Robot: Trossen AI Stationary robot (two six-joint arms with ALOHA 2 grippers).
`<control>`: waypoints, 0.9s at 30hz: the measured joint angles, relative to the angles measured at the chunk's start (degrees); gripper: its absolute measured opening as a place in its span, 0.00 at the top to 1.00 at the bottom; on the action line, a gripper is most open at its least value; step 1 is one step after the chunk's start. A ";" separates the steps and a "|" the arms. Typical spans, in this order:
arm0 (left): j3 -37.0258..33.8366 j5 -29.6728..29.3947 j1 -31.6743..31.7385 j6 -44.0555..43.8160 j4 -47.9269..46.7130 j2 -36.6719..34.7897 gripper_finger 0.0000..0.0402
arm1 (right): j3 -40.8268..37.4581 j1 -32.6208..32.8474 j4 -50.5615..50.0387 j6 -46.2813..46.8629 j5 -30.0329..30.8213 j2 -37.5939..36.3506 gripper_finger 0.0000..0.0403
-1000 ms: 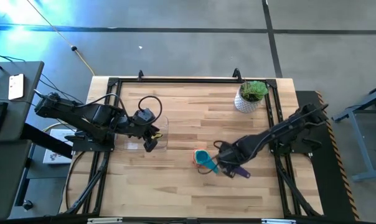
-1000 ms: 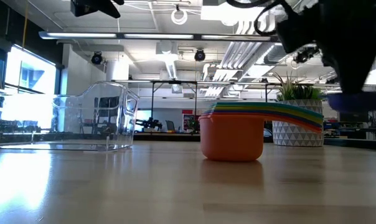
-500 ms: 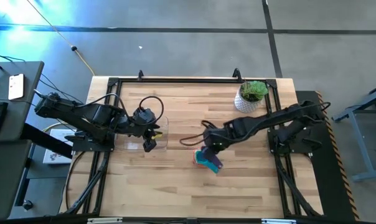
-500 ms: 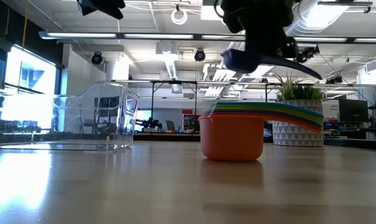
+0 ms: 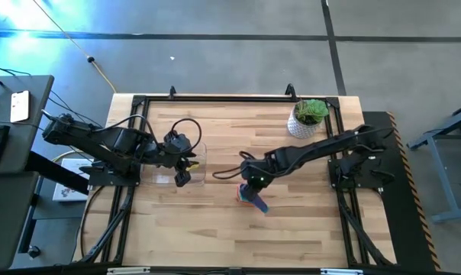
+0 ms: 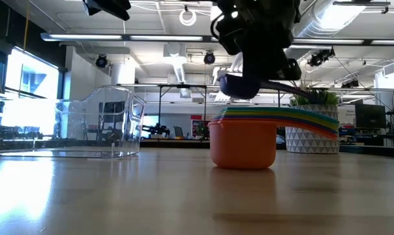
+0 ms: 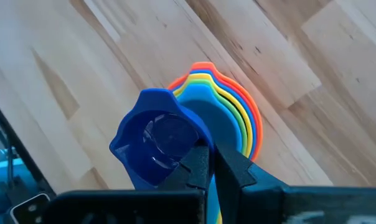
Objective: Nest measuring cups in basket
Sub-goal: Stack the dark blue measuring cup into the light blue stacked measuring cups
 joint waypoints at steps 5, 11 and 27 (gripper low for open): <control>0.00 -0.36 0.00 2.83 0.08 0.00 0.67 | 0.00 0.00 -0.16 -0.10 -0.14 1.30 1.00; 0.00 -0.38 0.00 4.88 0.07 0.00 0.67 | 0.00 0.00 -0.28 -1.61 -0.07 2.60 0.99; 0.00 -0.47 0.00 5.31 0.09 0.00 0.67 | 0.00 0.04 0.70 -1.31 1.13 2.65 0.85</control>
